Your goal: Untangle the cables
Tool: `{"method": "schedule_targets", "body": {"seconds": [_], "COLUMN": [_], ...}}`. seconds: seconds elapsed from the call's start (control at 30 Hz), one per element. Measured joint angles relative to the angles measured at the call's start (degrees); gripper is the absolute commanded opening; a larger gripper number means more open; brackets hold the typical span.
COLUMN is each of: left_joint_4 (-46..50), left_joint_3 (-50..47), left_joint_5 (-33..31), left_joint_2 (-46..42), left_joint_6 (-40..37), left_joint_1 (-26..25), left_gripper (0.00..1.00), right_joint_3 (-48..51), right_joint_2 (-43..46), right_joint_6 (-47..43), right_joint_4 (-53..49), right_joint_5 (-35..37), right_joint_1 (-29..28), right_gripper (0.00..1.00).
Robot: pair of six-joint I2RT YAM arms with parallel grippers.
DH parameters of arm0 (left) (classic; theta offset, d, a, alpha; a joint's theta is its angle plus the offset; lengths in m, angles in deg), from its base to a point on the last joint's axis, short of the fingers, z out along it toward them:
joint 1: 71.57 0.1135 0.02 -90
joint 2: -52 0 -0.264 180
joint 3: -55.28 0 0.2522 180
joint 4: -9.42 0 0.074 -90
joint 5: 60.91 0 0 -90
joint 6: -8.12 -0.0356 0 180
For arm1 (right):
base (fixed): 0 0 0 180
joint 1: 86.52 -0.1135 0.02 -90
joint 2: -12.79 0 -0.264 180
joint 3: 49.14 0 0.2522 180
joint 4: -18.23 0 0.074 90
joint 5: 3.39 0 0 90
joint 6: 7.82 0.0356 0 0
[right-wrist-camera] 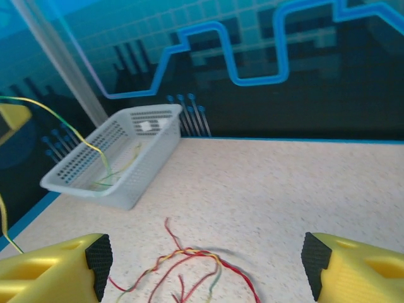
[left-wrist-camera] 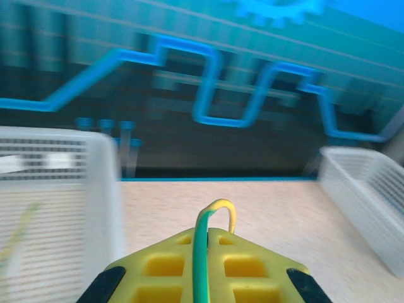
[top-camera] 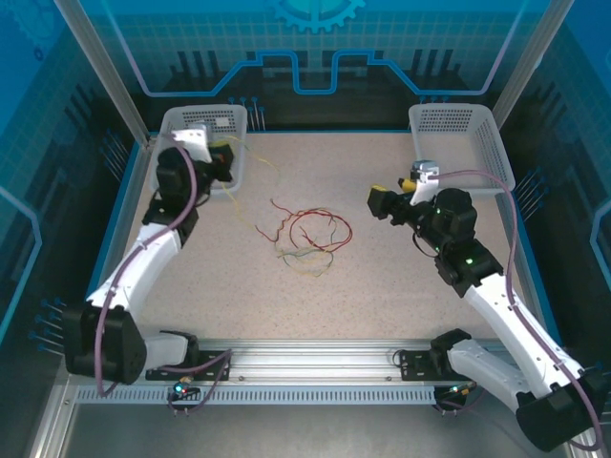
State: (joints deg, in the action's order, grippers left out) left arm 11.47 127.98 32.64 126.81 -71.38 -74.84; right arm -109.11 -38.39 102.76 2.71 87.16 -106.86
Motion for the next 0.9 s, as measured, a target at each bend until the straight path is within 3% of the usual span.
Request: {"method": "schedule_targets", "body": {"seconds": [0.23, 0.47, 0.83, 0.9], "left_joint_4": [15.6, 27.3, 30.6, 30.7], "left_joint_3": [28.8, 52.6, 62.9, 62.9], "left_joint_5": [-4.7, -5.1, -2.2, -1.7], "left_joint_2": [22.4, 42.6, 56.4, 57.5], "left_joint_6": [3.2, 4.6, 4.7, 4.9], "left_joint_1": [10.4, 14.3, 14.3, 14.3], "left_gripper": [0.0, 0.0, 0.03, 0.12], "right_joint_3": [2.5, 3.4, 3.5, 3.5], "right_joint_2": [-0.6, -0.5, -0.4, -0.1], "right_joint_6": [1.4, 2.4, 2.3, 2.2], "right_joint_4": [-2.1, -1.7, -1.7, -1.9], "right_joint_5": [0.8, 1.2, 1.3, 1.5], "right_joint_1": [1.1, 1.3, 1.4, 1.4], "right_gripper": [0.82, 0.82, 0.82, 0.82]}}
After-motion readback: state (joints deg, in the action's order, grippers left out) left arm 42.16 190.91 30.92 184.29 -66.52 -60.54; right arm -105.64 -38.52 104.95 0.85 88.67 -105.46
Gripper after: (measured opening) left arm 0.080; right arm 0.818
